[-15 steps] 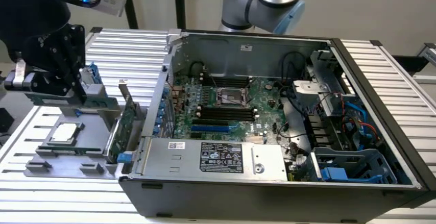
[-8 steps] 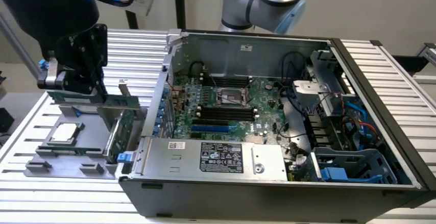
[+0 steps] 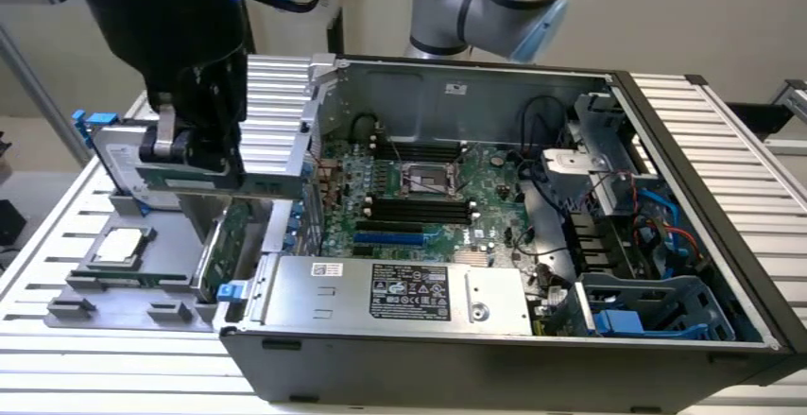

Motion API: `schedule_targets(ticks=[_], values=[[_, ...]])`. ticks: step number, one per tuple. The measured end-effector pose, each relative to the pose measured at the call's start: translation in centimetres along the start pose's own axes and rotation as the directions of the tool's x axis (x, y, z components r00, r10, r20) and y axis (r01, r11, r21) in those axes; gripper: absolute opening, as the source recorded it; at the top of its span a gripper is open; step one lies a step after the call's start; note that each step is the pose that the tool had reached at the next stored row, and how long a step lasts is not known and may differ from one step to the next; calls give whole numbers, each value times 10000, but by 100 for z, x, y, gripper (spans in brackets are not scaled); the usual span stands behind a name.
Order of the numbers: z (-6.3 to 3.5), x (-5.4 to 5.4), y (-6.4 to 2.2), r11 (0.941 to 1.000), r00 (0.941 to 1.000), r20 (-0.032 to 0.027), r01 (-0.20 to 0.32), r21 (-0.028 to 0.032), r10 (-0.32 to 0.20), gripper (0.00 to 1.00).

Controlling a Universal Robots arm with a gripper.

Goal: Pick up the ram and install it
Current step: 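Pick up the ram and move it above insertion slot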

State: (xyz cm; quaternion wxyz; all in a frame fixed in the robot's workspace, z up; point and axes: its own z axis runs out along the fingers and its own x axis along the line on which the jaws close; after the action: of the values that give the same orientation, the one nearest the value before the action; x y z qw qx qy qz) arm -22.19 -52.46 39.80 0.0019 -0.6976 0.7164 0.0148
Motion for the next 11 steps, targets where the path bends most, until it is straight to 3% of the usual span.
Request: schedule_targets(ticks=[11], values=[[-8, -60, -499, 10000, 10000, 8, 0, -4, 0, 0]])
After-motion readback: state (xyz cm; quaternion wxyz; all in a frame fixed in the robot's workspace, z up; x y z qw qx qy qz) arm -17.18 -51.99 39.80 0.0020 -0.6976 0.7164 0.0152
